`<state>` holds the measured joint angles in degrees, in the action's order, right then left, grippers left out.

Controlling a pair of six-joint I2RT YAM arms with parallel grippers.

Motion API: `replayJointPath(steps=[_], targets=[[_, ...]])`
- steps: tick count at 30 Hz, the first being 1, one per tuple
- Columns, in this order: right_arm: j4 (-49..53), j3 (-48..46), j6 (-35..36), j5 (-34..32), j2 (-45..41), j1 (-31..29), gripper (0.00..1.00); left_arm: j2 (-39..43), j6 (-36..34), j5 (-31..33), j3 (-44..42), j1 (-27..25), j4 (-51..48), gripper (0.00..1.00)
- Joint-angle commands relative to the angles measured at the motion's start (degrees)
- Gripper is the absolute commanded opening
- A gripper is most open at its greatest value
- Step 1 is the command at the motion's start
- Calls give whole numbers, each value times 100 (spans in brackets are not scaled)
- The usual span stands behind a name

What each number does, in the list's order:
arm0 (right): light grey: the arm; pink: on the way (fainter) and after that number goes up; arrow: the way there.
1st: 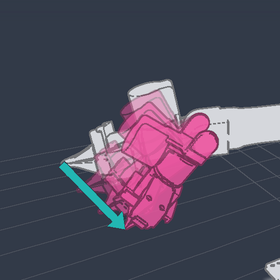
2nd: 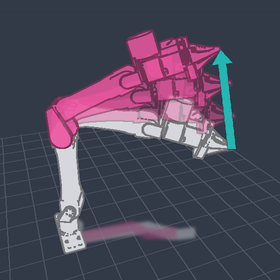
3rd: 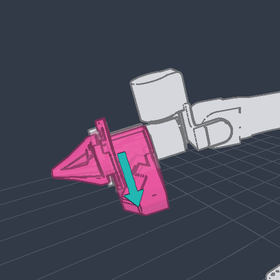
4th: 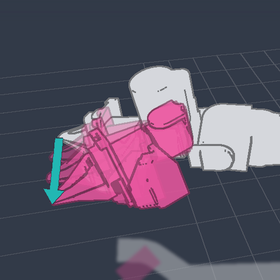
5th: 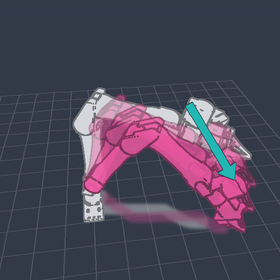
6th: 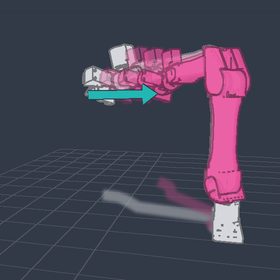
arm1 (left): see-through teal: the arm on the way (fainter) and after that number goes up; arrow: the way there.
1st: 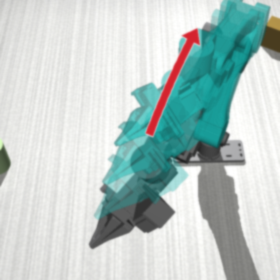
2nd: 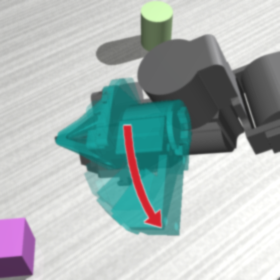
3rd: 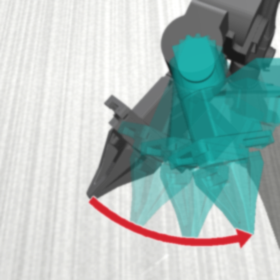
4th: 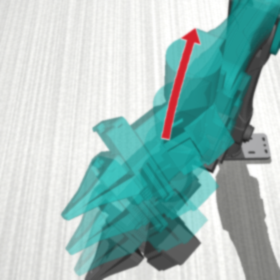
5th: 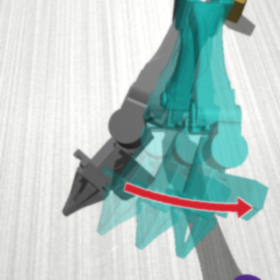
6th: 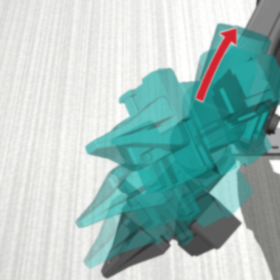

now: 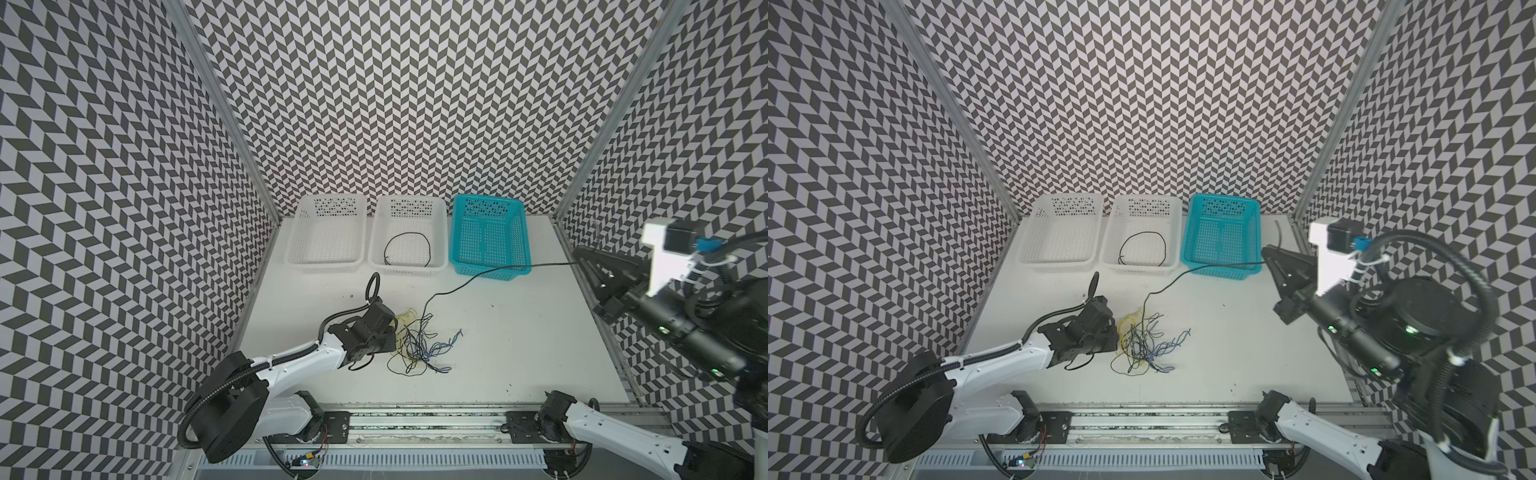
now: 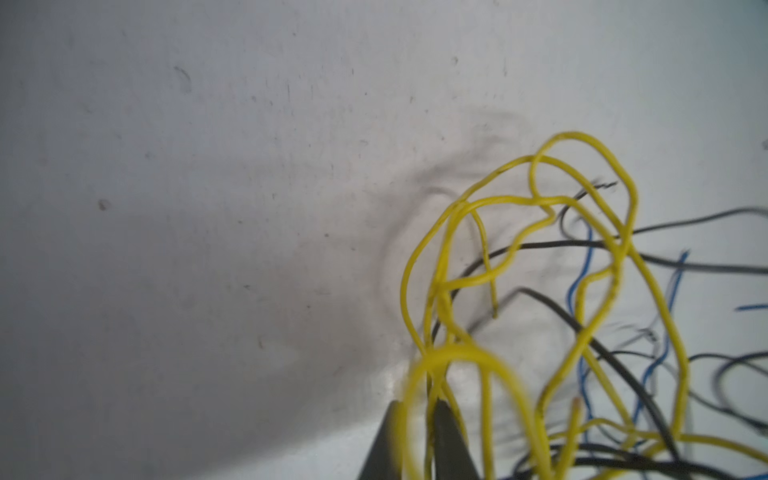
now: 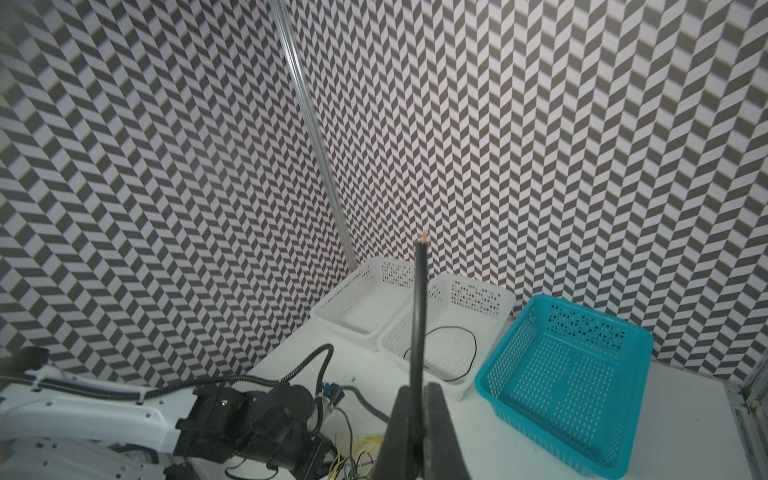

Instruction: Untangle the cables

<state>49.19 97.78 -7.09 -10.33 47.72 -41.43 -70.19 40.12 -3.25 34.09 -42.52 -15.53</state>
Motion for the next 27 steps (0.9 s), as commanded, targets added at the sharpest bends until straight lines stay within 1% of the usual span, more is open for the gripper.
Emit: replayJointPath(steps=[1, 3, 4, 6, 8, 12, 15, 17, 22, 27], targets=[[-623, -452, -176, 375, -3, -22, 0, 452, -235, -203, 346, 16, -23, 47], [-674, -612, -189, 504, 97, -22, 0, 707, -359, -245, 450, 19, -137, 62], [-694, -678, -221, 553, 147, -18, 0, 815, -393, -250, 491, 16, -199, 66], [-815, -873, -285, 667, 210, -20, 0, 1060, -490, -247, 578, 14, -324, 73], [-987, -1116, -333, 715, 217, -19, 0, 1257, -517, -237, 659, 16, -442, 77], [-1174, -1436, -337, 629, 212, -14, 0, 1692, -522, -338, 711, 9, -504, 79], [-1301, -1631, -310, 322, 158, -10, 0, 2106, -473, -573, 544, 0, -344, 79], [-1341, -1729, -299, 266, 158, 1, 0, 2414, -426, -756, 345, -15, -186, 79], [-1475, -1917, -389, 281, 193, 82, 0, 3284, -149, -1131, -487, -63, 650, 81], [-1585, -1976, -516, 581, 237, 301, 0, 3930, 301, -1463, -1233, -120, 1694, 84]])
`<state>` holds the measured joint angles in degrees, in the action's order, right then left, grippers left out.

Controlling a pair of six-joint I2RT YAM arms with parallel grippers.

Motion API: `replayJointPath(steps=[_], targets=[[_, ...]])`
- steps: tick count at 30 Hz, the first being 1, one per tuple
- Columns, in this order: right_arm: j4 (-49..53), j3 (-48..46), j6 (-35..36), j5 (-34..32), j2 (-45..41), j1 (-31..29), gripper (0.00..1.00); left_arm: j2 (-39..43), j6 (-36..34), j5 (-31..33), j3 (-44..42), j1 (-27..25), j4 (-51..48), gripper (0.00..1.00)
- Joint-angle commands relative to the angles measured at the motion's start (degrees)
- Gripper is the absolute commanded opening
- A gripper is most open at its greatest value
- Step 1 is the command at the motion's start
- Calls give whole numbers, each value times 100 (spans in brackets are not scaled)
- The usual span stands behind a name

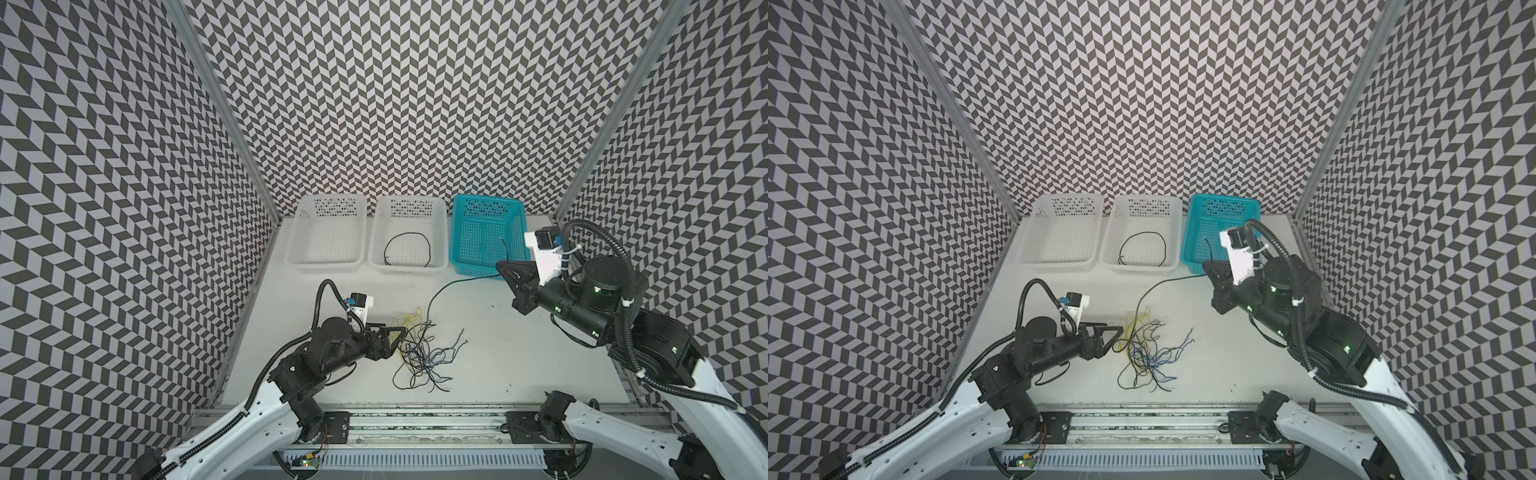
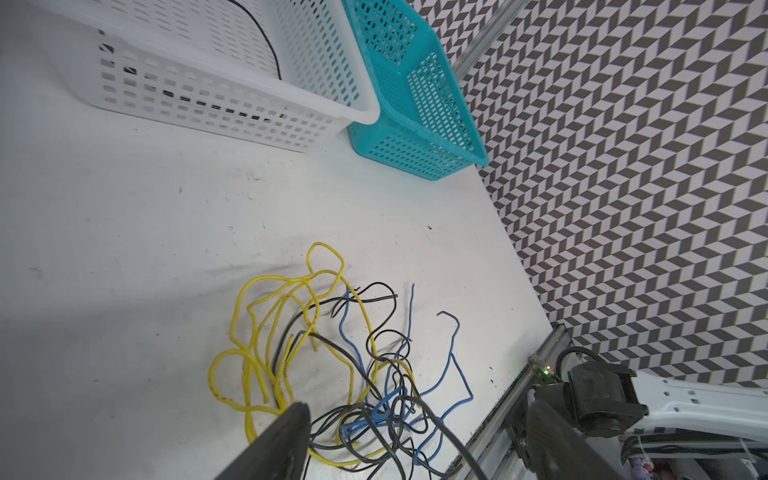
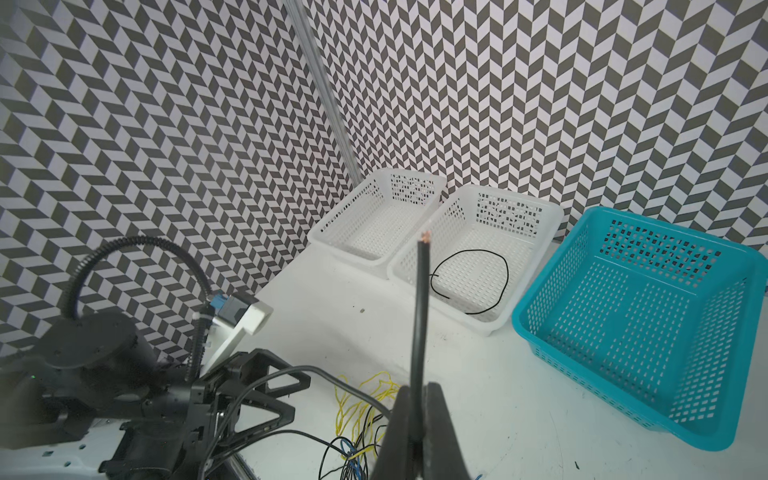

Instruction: Untangle the cables

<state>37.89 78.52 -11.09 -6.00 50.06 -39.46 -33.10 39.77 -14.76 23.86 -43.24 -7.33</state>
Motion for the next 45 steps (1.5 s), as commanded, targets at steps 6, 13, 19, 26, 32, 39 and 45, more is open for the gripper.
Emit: replayJointPath(steps=[6, 13, 19, 26, 32, 39, 45], targets=[[-602, -213, -261, 446, 47, 202, 0, 307, 374, -791, -412, -109, 1651, 87], [-581, -245, -249, 472, 21, 292, 0, 856, -4, -775, -378, -247, 1250, 88], [-587, -223, -256, 644, 122, 425, 0, 1658, -274, 224, -602, -895, 1149, 90], [-682, -197, -317, 872, 206, 475, 0, 1410, -557, 458, -558, -1133, 997, 91], [-651, -188, -298, 930, 172, 492, 0, 957, -825, 631, -248, -1142, 720, 87], [-638, -341, -304, 974, 103, 508, 0, 687, -956, 678, -19, -1147, 546, 56], [-798, -798, -452, 1052, -1, 515, 0, 648, -1009, 655, 90, -1142, 423, 29]])
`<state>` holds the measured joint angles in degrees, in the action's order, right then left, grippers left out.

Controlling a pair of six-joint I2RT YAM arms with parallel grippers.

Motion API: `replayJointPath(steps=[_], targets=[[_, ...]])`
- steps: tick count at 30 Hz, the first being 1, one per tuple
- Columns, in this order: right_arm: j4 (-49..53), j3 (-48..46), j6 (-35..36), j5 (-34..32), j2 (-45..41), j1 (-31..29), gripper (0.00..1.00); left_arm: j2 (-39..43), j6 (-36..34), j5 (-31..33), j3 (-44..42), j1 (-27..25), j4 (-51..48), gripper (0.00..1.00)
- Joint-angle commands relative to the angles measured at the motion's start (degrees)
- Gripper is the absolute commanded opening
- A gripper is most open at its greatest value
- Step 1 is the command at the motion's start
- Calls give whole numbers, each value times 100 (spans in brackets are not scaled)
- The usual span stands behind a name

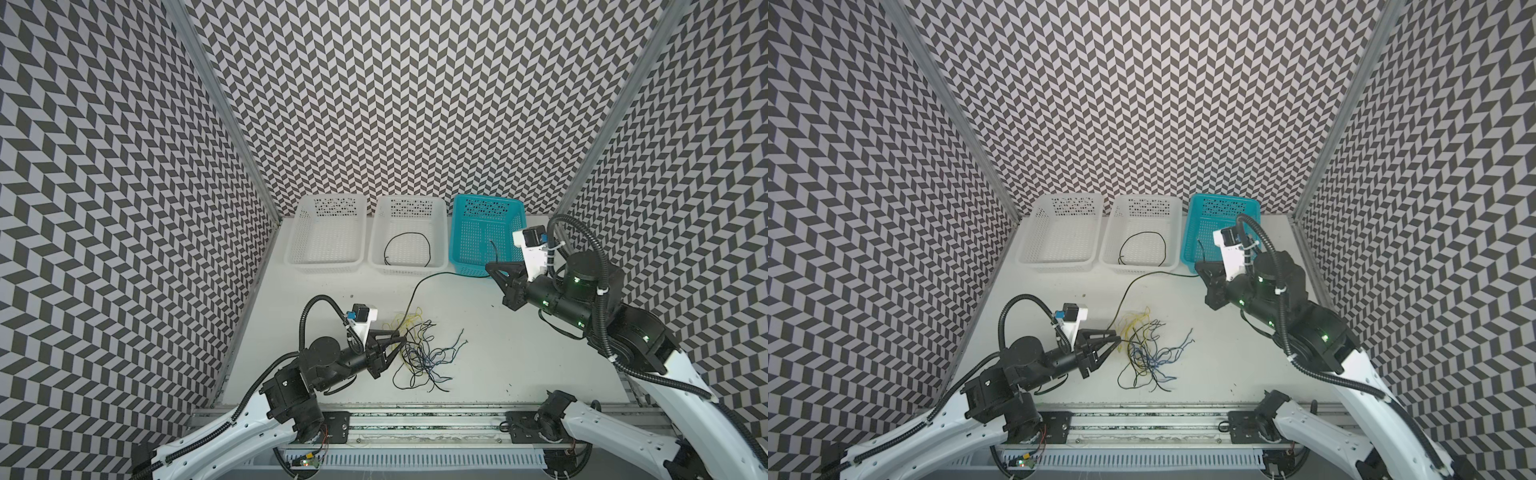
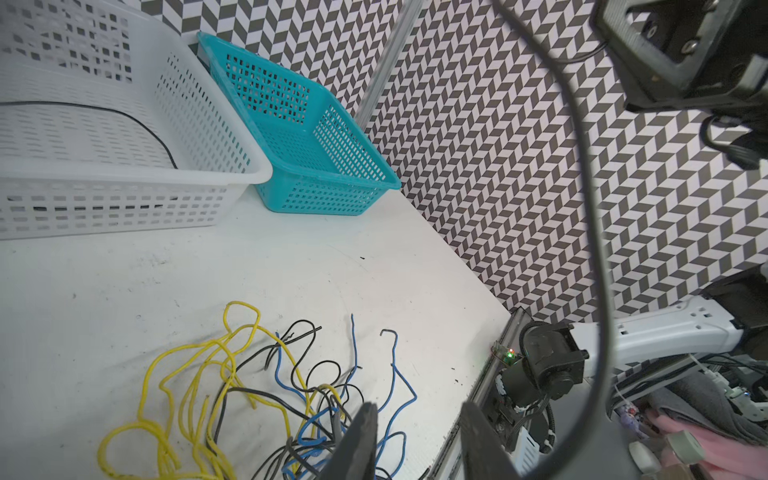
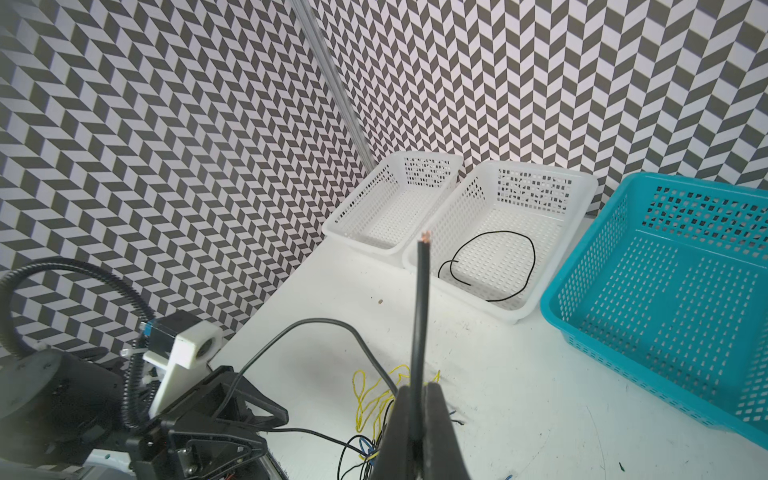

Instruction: Untangle the cables

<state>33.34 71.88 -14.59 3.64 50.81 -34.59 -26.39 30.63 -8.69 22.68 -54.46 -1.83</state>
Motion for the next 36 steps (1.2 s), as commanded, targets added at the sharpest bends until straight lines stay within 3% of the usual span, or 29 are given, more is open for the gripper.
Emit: replayJointPath(steps=[1, 6, 12, 19, 22, 29, 36], targets=[[-373, -217, -135, 97, -88, 31, 0, -23, -94, 23, 228, -21, -142, 26], [-480, -551, -159, 214, -158, 47, 0, -412, -64, -60, 422, -21, -283, 0], [-636, -1231, -310, 588, -313, 49, 2, -523, 26, 327, 876, -21, -644, 0], [-1781, -2764, -638, 1785, -837, 40, 46, -1345, 460, 946, 2056, -4, -1323, 0], [-2566, -3411, -1043, 2126, -1004, -46, 54, -1807, 672, 995, 2539, 5, -1412, 0], [-3935, -4312, -1612, 1813, -848, -707, 57, -2569, 903, 1004, 3439, -1, -1438, 0], [-4626, -4295, -1353, 858, 37, -1679, 53, -3059, 1208, 1069, 4008, -5, -1388, 0]])
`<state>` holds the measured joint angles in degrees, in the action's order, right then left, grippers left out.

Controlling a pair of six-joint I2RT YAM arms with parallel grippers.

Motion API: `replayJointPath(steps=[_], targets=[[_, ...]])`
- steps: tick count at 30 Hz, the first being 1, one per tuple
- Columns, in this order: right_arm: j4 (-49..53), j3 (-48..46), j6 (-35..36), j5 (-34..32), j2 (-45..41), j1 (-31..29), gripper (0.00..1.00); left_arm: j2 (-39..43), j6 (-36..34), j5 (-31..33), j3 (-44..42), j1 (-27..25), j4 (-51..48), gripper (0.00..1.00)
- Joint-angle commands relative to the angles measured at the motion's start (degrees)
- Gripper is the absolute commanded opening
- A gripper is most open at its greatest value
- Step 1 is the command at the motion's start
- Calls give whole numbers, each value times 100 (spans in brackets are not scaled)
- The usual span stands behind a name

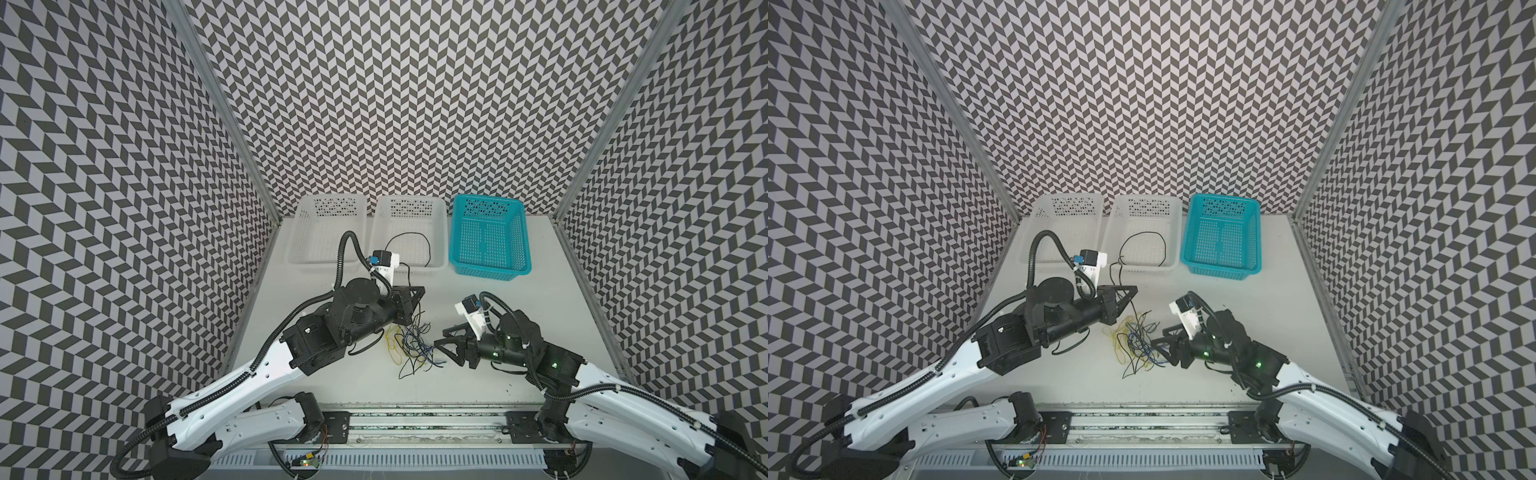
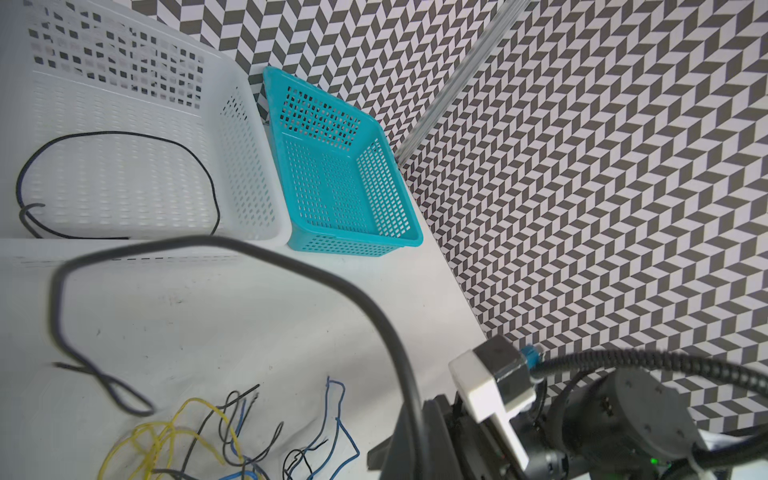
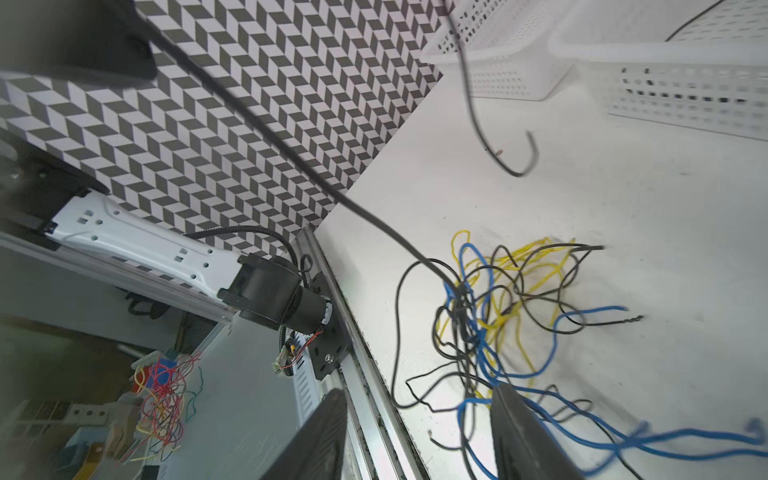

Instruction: Untangle the cables

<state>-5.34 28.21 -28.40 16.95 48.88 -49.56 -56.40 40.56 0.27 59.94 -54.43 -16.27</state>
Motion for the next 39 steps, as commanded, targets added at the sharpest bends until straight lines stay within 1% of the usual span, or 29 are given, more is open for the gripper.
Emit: replayJointPath(steps=[1, 3, 6, 12, 14, 20, 21, 23, 26, 30, 32, 34, 37, 39], targets=[[-749, 103, 98, -633, 374, -259, 50, -93, 231, 175, 349, -6, 100, 0], [-905, 45, 170, -932, 605, -369, 46, -141, 251, 175, 473, -7, 116, 0], [-1160, -57, 267, -1221, 924, -414, 43, -208, 260, 140, 674, -14, 94, 0], [-1877, -356, 351, -1822, 1266, -493, 39, -257, 299, 132, 948, -15, 52, 0], [-1909, -371, 370, -2025, 1398, -485, 36, -257, 321, 122, 990, -15, 95, 0], [-2155, -404, 274, -2318, 1905, -485, 25, -239, 352, 90, 1132, -15, 194, 0], [-2209, -607, 242, -2380, 1940, -488, 23, -235, 364, 80, 1158, -15, 201, 0], [-2395, -677, 182, -2406, 1910, -485, 23, -253, 412, 61, 1184, -23, 224, 0], [-2740, -784, 147, -2171, 1680, -486, 27, -266, 477, 61, 1152, -22, 239, 0], [-2477, -750, 229, -2330, 1280, -486, 32, -214, 522, 44, 1066, -23, 265, 0], [-2386, -797, 253, -2567, 1129, -485, 33, -188, 524, 36, 1049, -18, 248, 0], [-2170, -825, 109, -2861, 906, -487, 34, -169, 524, 34, 1031, -22, 200, 0], [-2113, -883, 84, -2870, 627, -484, 36, -132, 562, 30, 969, -23, 175, 0], [-2012, -810, 92, -2732, 600, -489, 36, -108, 576, 33, 925, -24, 225, 0]])
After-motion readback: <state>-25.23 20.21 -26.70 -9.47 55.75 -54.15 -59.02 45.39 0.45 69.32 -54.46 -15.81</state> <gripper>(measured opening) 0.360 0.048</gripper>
